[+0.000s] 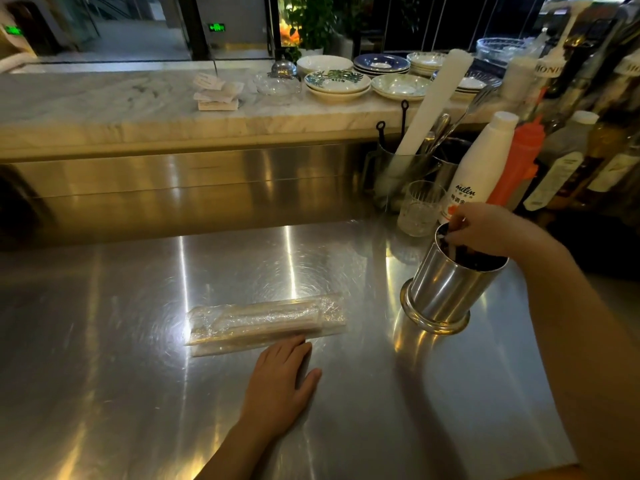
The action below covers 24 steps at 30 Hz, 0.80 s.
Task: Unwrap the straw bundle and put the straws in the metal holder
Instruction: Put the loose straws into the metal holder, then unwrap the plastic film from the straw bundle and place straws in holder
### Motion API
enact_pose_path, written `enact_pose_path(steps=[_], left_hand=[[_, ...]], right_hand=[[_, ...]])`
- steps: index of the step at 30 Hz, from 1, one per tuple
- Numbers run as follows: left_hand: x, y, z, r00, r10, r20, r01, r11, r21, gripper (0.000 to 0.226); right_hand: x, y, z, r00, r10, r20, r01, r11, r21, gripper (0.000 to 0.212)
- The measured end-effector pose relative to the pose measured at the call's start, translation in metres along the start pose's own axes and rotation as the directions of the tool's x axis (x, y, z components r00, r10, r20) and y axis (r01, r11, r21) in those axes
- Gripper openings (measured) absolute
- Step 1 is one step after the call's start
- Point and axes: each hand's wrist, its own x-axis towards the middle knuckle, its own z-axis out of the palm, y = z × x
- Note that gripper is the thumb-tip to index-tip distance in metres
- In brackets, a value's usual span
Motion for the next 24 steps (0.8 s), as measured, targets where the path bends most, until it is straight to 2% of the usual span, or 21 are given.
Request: enact_pose_path(steps=[3, 5, 7, 9, 11, 15, 17, 19, 21, 24], left_hand=[[0.001, 0.000, -0.004, 0.999, 0.004, 0.048, -0.003, 1.000, -0.031, 0.046], [0.004, 0.000, -0.010, 0.996, 0.015, 0.089, -0.009, 0.998, -0.063, 0.042], [0.009, 0.003, -0.021, 0.995, 0.014, 0.102, -0.002, 0.993, -0.121, 0.030], [0.014, 0.007, -0.035, 0.996, -0.032, 0.079, 0.047, 0.980, -0.192, 0.022], [0.020, 0.008, -0.046, 0.999, -0.053, -0.005, 0.051, 0.978, -0.203, 0.021], [0.034, -0.002, -0.060, 0.984, -0.042, -0.175, 0.031, 0.997, -0.064, 0.024], [0.038, -0.013, -0.063, 0.979, -0.056, -0.196, 0.058, 0.998, 0.005, 0.033], [0.041, -0.025, -0.064, 0.986, -0.092, -0.138, 0.102, 0.993, 0.064, 0.046], [0.042, -0.038, -0.064, 0.990, -0.144, -0.008, 0.143, 0.977, 0.156, 0.055], [0.036, -0.052, -0.060, 0.974, -0.178, 0.143, 0.125, 0.939, 0.319, 0.061]], right_hand=[[-0.010, -0.020, -0.001, 0.969, -0.114, -0.217, 0.162, 0.963, 0.218, 0.009], [-0.018, -0.041, 0.004, 0.927, -0.218, -0.306, 0.296, 0.925, 0.237, 0.010], [-0.023, -0.062, 0.015, 0.901, -0.287, -0.325, 0.375, 0.893, 0.250, 0.012], [-0.025, -0.080, 0.033, 0.891, -0.334, -0.307, 0.416, 0.871, 0.262, 0.012], [-0.023, -0.096, 0.058, 0.885, -0.375, -0.277, 0.446, 0.853, 0.272, 0.010], [-0.016, -0.120, 0.117, 0.874, -0.460, -0.159, 0.486, 0.832, 0.267, 0.009], [-0.010, -0.127, 0.146, 0.863, -0.499, -0.078, 0.502, 0.832, 0.237, 0.020], [-0.004, -0.133, 0.168, 0.849, -0.528, 0.008, 0.522, 0.841, 0.143, 0.037], [0.000, -0.138, 0.183, 0.829, -0.552, 0.087, 0.550, 0.834, 0.040, 0.050], [0.001, -0.138, 0.196, 0.816, -0.564, 0.127, 0.571, 0.821, -0.019, 0.054]])
